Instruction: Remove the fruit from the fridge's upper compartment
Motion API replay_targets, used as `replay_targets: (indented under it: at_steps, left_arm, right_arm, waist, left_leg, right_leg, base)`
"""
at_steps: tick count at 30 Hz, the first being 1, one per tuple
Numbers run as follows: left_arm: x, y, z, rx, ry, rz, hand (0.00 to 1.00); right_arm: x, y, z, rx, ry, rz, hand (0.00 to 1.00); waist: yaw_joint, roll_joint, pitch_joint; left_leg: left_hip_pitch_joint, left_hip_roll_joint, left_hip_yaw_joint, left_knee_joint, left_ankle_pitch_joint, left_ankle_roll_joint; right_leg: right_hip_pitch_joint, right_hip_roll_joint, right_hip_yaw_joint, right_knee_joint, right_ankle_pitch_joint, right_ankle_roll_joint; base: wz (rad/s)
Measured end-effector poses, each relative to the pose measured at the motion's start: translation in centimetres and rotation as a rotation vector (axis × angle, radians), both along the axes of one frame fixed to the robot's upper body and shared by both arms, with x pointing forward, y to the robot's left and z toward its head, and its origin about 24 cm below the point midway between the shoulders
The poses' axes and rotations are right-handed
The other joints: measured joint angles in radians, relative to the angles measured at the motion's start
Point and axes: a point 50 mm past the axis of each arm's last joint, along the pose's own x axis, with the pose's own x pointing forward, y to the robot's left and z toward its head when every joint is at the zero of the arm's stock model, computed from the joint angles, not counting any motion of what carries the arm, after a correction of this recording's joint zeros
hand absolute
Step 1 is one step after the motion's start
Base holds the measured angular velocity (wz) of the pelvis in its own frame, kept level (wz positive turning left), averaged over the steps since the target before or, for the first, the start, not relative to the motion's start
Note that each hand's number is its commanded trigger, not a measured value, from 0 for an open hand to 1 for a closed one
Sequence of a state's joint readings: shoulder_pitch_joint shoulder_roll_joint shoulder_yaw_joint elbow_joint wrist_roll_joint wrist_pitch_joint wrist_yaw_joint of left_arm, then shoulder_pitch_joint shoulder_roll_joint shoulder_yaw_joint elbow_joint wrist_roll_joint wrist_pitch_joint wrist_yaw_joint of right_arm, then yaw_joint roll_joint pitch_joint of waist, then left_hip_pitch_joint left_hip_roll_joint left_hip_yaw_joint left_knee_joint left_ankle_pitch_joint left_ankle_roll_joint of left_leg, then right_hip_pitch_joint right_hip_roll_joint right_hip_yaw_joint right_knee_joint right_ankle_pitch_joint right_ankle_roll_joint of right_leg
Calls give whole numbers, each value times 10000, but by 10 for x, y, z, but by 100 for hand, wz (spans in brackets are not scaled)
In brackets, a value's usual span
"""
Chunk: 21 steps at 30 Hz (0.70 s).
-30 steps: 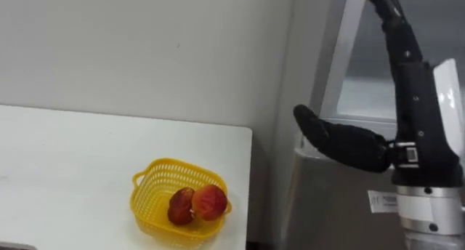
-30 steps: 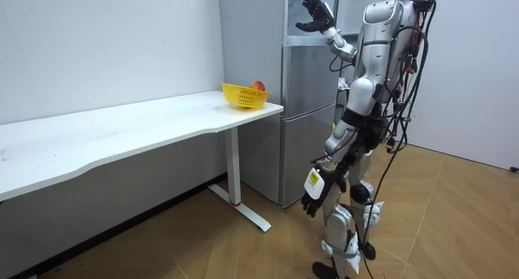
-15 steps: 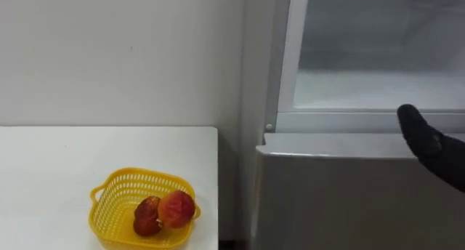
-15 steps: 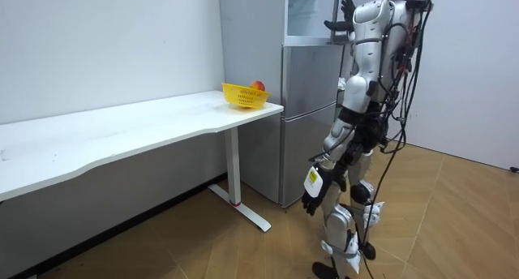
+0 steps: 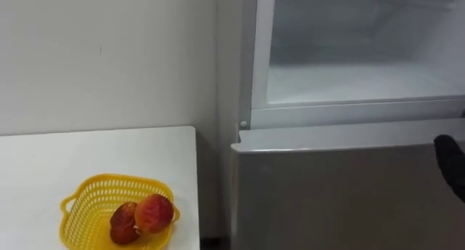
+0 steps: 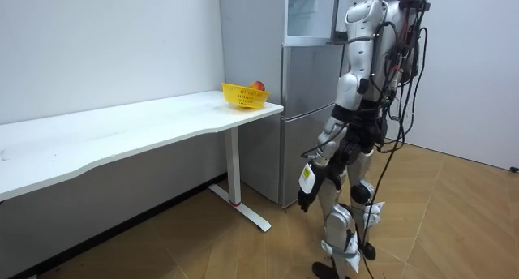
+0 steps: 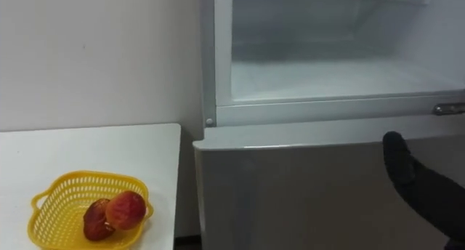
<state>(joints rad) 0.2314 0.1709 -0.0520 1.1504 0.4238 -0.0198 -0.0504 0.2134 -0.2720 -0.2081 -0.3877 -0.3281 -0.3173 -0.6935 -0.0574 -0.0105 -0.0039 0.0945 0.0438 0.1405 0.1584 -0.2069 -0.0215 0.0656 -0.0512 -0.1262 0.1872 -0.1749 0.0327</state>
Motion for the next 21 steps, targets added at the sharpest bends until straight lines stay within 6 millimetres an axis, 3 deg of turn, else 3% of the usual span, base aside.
replay_targets:
  at_steps: [9,14,21]
  left_arm:
    - [3,-1,0,-49,107,-111,0]
    - [1,-1,0,-194,261,114,0]
    - [0,0,0,-79,358,162,0]
  right_arm:
    - [10,4,-55,708,3703,949,0]
    - [11,5,-63,1306,4279,1453,0]
    - [-6,5,-129,2526,7677,1711,0]
  waist:
    - [-39,45,27]
    - [-72,45,34]
    - [-142,-32,34]
  left_leg:
    - [51,8,156,-118,-1,-1]
    - [38,8,179,-114,0,-1]
    - [172,9,181,-63,-2,-2]
  right_leg:
    - [-81,20,155,-2,0,2]
    - [-91,16,161,-14,-2,5]
    - [58,4,147,-17,-3,7]
  base:
    - [-4]
    - [0]
    - [0]
